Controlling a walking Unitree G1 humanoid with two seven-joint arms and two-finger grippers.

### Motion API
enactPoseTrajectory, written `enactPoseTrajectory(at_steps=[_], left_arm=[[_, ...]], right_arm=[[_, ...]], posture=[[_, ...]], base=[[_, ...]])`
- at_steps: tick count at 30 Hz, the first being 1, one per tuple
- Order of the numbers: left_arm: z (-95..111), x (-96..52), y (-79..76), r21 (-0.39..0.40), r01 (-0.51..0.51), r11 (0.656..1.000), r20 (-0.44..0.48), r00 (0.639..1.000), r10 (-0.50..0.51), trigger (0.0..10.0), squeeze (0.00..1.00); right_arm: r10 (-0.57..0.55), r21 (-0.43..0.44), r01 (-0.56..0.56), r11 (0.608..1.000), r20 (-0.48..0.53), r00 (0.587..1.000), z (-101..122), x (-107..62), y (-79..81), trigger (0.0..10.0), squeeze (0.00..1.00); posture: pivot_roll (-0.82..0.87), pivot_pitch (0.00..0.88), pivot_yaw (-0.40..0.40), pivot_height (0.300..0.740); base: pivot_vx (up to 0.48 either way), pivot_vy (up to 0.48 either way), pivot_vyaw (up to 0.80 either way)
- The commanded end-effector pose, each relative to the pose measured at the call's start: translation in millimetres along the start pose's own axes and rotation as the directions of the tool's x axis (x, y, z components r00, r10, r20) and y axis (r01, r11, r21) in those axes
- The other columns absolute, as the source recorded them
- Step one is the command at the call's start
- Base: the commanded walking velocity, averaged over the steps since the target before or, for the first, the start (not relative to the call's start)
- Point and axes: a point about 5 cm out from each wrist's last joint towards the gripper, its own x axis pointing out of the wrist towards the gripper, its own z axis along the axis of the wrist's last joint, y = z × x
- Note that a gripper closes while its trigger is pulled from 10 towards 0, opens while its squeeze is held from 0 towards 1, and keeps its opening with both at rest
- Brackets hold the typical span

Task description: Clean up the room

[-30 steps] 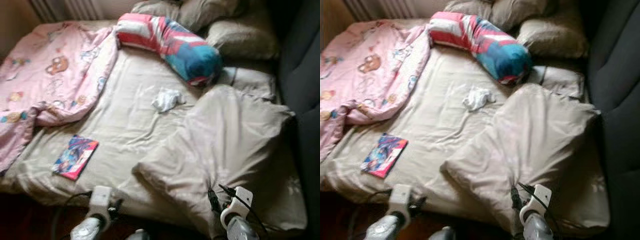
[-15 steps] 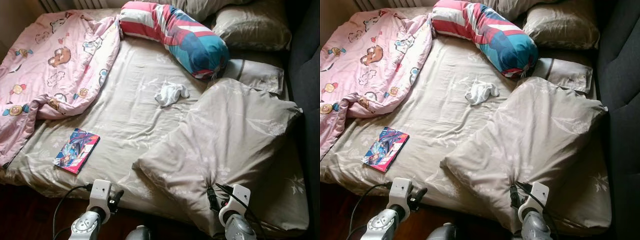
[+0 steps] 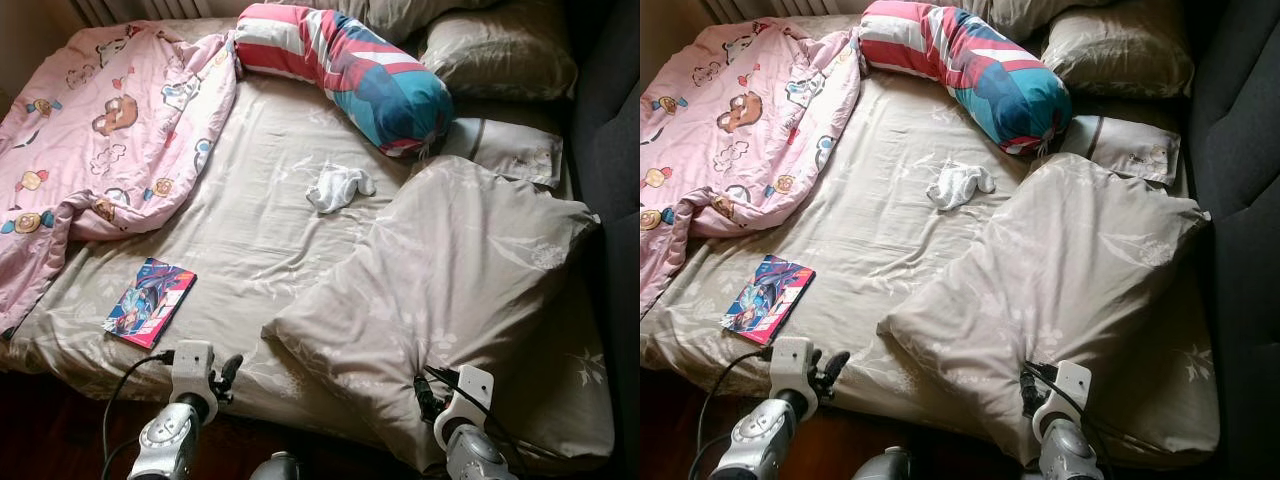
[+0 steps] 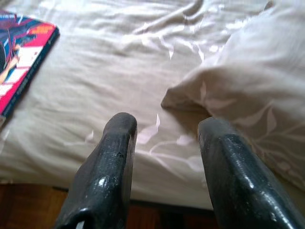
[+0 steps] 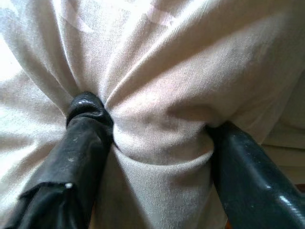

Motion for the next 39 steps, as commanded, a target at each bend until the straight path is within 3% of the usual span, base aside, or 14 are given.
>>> enactPoseTrajectory(at_steps=[1,17,28,29,32,33,34,36,39], left_arm=[[-12.4,-6.8,4.7,-0.029,-0.023,0.999,-0.048,0.999,0.021,10.0,0.00],[-16.1,-8.2,2.0,-0.037,-0.030,0.999,-0.061,0.998,0.028,10.0,0.00],[-18.5,-6.1,-1.8,-0.050,-0.042,0.998,-0.081,0.996,0.038,10.0,0.00],[-19.4,-5.9,-3.2,-0.054,-0.042,0.998,-0.085,0.996,0.037,10.0,0.00],[-20.3,-5.7,-5.0,-0.058,-0.042,0.997,-0.088,0.995,0.037,10.0,0.00],[-21.0,-5.7,-6.0,-0.061,-0.043,0.997,-0.090,0.995,0.038,10.0,0.00],[-21.0,-5.7,-6.0,-0.061,-0.043,0.997,-0.090,0.995,0.038,10.0,0.00],[-22.2,-5.7,-7.7,-0.066,-0.044,0.997,-0.094,0.995,0.038,10.0,0.00],[-22.5,-5.2,-8.9,-0.068,-0.045,0.997,-0.096,0.995,0.038,10.0,0.00]], right_arm=[[0.006,-0.008,-0.006,1.000,-0.065,0.998,-15.7,-2.7,4.0,0.0,0.00],[-0.083,-0.050,0.079,0.996,-0.068,0.994,-13.0,-2.6,-7.5,0.0,0.00],[-0.307,-0.012,0.308,0.951,0.033,0.951,14.1,-4.7,-51.5,0.0,0.00],[-0.358,0.024,0.357,0.934,0.074,0.931,24.8,-6.5,-64.4,0.0,0.00],[-0.416,0.037,0.415,0.909,0.135,0.899,40.4,-9.4,-79.5,0.0,0.00],[-0.454,0.043,0.454,0.890,0.185,0.872,52.4,-12.3,-90.2,0.0,0.00],[-0.454,0.043,0.454,0.890,0.185,0.872,52.4,-12.3,-90.2,0.0,0.00],[-0.516,0.062,0.520,0.852,0.268,0.814,73.6,-18.6,-107.1,0.0,0.00],[-0.566,0.097,0.566,0.818,0.312,0.763,87.1,-24.2,-119.1,0.0,0.00]], posture=[[0.12,0.276,0.165,0.740],[0.09,0.255,0.156,0.740],[0.00,0.225,0.134,0.740],[-0.01,0.223,0.131,0.740],[-0.02,0.219,0.124,0.740],[-0.03,0.216,0.119,0.740],[-0.03,0.216,0.119,0.740],[-0.05,0.212,0.112,0.740],[-0.05,0.210,0.107,0.740]], base=[[0.000,0.000,0.00],[0.000,0.000,0.00],[0.000,0.000,0.00],[0.000,0.000,0.00],[0.000,0.000,0.00],[0.000,0.000,0.00],[0.000,0.000,0.00],[0.000,0.000,0.00],[0.000,0.000,0.00]])
